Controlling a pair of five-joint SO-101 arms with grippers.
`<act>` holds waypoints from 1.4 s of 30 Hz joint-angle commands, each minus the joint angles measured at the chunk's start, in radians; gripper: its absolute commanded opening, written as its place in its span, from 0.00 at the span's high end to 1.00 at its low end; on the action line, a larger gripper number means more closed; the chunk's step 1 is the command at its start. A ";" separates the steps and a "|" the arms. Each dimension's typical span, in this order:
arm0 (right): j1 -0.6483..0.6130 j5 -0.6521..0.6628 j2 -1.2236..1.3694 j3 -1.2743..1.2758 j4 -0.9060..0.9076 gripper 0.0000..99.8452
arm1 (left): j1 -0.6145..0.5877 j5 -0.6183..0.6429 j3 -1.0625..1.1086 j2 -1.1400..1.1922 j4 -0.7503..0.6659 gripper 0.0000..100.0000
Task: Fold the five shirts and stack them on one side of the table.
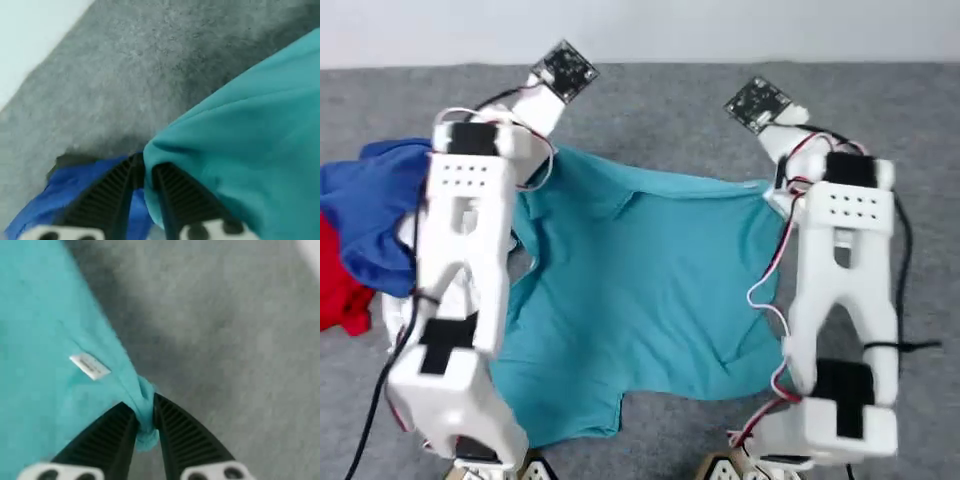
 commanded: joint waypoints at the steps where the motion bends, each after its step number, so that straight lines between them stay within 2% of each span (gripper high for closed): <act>1: -0.002 0.008 0.047 -0.011 -0.220 0.99 | 0.000 -0.012 -0.101 0.074 -0.091 0.99; 9: 0.002 0.011 0.257 -0.172 -0.539 0.99 | -0.003 -0.012 -0.456 0.327 -0.181 1.00; 16: 0.001 0.015 0.467 -0.436 -0.618 0.99 | 0.000 -0.012 -0.855 0.582 -0.169 1.00; 19: -0.002 0.015 0.529 -0.514 -0.595 0.99 | 0.006 -0.017 -0.984 0.658 -0.069 1.00; 22: -0.015 0.015 0.530 -0.555 -0.483 0.99 | 0.008 -0.017 -1.101 0.695 0.101 1.00; 28: -0.042 0.011 0.456 -0.611 -0.068 0.99 | 0.008 -0.018 -1.273 0.707 0.534 1.00; 35: -0.044 0.011 0.378 -0.611 0.262 0.99 | 0.011 -0.015 -1.237 0.621 0.551 1.00; 42: -0.044 0.012 0.300 -0.611 0.427 0.99 | 0.054 -0.043 -0.918 0.331 0.549 1.00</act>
